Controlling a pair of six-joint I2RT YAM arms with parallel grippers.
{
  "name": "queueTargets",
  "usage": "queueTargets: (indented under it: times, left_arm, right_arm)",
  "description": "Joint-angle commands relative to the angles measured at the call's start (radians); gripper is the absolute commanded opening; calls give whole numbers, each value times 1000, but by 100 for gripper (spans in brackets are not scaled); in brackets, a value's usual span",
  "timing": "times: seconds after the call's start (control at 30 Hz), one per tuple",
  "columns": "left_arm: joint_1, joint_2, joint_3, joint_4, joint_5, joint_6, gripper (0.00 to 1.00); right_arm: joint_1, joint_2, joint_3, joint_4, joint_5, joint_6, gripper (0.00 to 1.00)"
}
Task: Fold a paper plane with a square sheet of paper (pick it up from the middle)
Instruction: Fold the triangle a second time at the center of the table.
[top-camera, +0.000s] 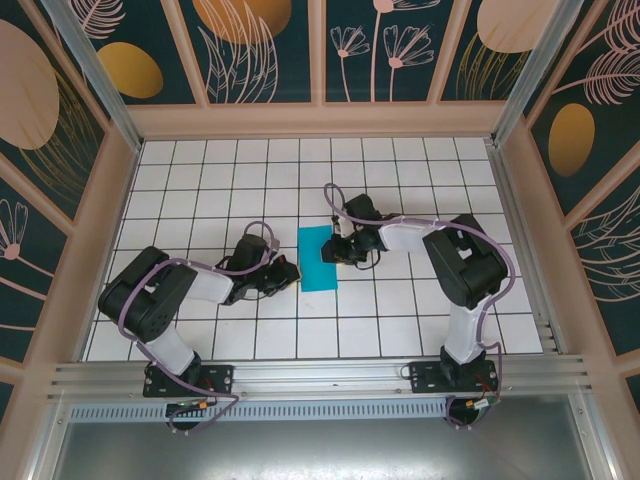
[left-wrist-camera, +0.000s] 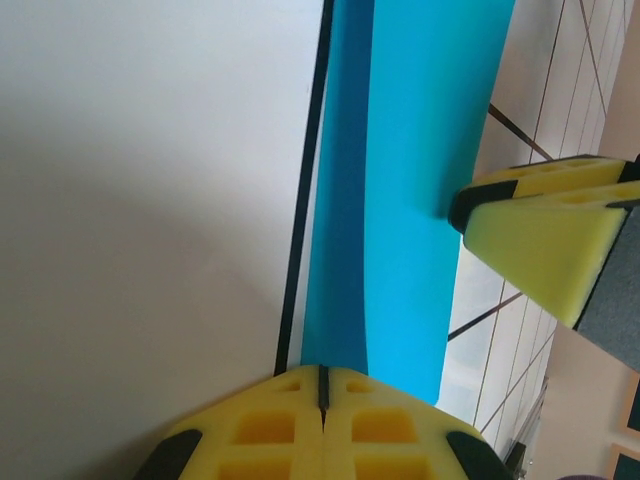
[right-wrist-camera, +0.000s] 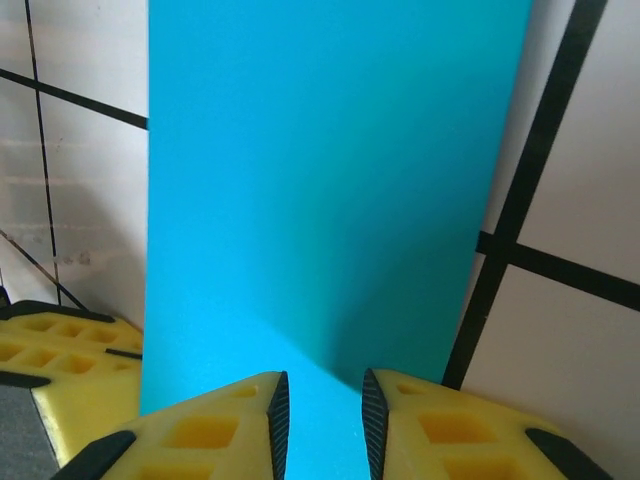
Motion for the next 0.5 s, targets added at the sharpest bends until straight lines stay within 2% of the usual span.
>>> queueTargets:
  times: [0.0,0.27,0.47]
  left_arm:
    - [-15,-18,-5,48,50,-5,3]
    - [-56,-33,26,137,157,2,16]
    - [-56,13,88,114,136,16,17]
  right_arm:
    - [0,30,8,-27,31,4,29]
    - [-1,44,2,-47,47,3,27]
    - [0,30,-7,-40,40,12,27]
